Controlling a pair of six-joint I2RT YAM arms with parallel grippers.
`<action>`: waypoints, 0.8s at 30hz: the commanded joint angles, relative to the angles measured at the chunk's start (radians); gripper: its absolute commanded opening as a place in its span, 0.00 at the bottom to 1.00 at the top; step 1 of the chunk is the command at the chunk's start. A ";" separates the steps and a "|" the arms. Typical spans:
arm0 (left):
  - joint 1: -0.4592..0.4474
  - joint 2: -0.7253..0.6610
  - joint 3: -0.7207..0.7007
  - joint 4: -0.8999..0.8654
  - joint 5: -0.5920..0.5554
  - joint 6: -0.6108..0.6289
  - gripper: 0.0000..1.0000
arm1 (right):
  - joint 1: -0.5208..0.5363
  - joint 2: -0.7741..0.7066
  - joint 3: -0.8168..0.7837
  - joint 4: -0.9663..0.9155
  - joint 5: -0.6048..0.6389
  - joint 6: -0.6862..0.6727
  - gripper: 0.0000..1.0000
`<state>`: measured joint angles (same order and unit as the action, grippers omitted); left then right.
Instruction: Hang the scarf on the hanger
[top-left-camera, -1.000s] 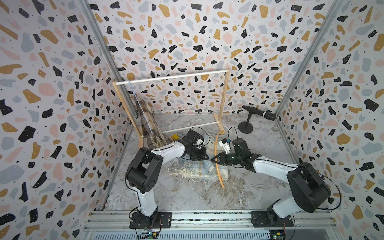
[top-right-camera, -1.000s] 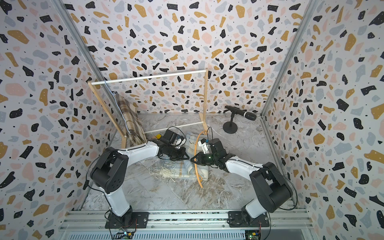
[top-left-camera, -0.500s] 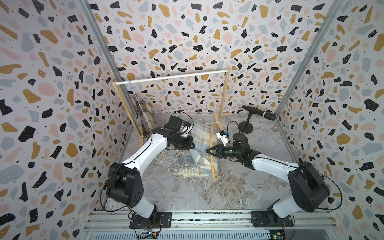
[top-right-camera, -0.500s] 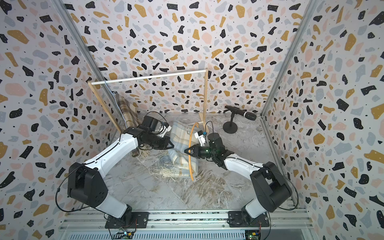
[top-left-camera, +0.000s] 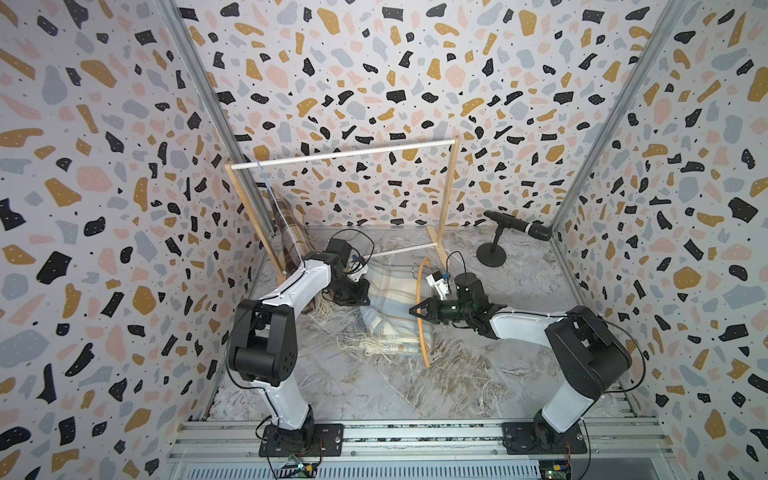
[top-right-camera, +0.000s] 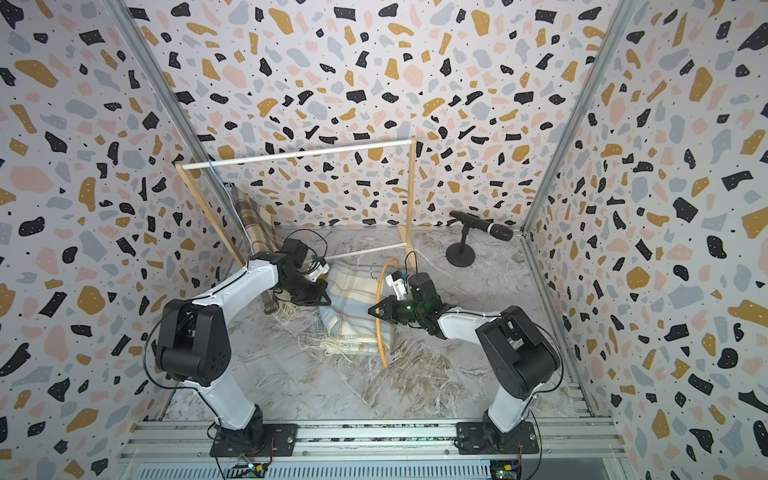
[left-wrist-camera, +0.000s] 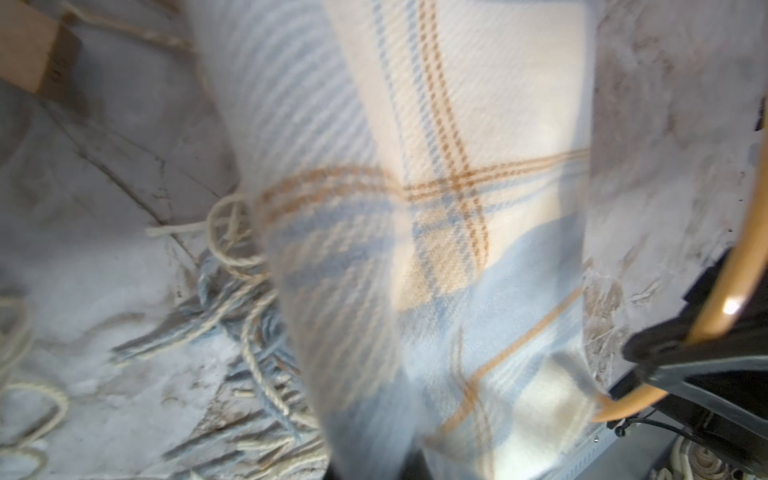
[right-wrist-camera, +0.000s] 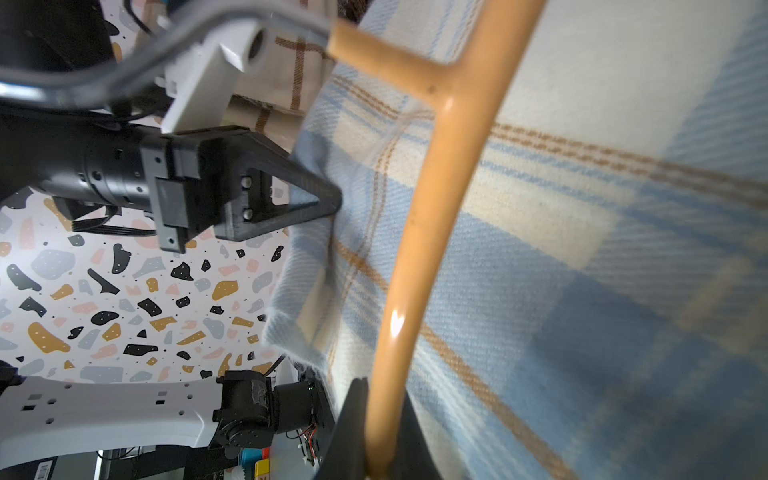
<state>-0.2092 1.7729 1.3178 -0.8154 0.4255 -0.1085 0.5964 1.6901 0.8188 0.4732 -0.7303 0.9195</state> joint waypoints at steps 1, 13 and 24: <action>0.008 0.017 -0.036 -0.005 -0.104 0.029 0.04 | -0.012 -0.084 0.009 -0.013 0.000 -0.002 0.00; -0.029 0.032 -0.151 0.137 -0.016 -0.105 0.06 | -0.018 -0.229 0.093 -0.127 -0.097 0.053 0.00; -0.078 -0.014 -0.218 0.267 0.064 -0.202 0.35 | -0.032 -0.337 0.286 -0.344 -0.099 0.100 0.00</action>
<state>-0.2859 1.8027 1.1053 -0.5766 0.4843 -0.2890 0.5755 1.4200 1.0153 0.1741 -0.8192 1.0328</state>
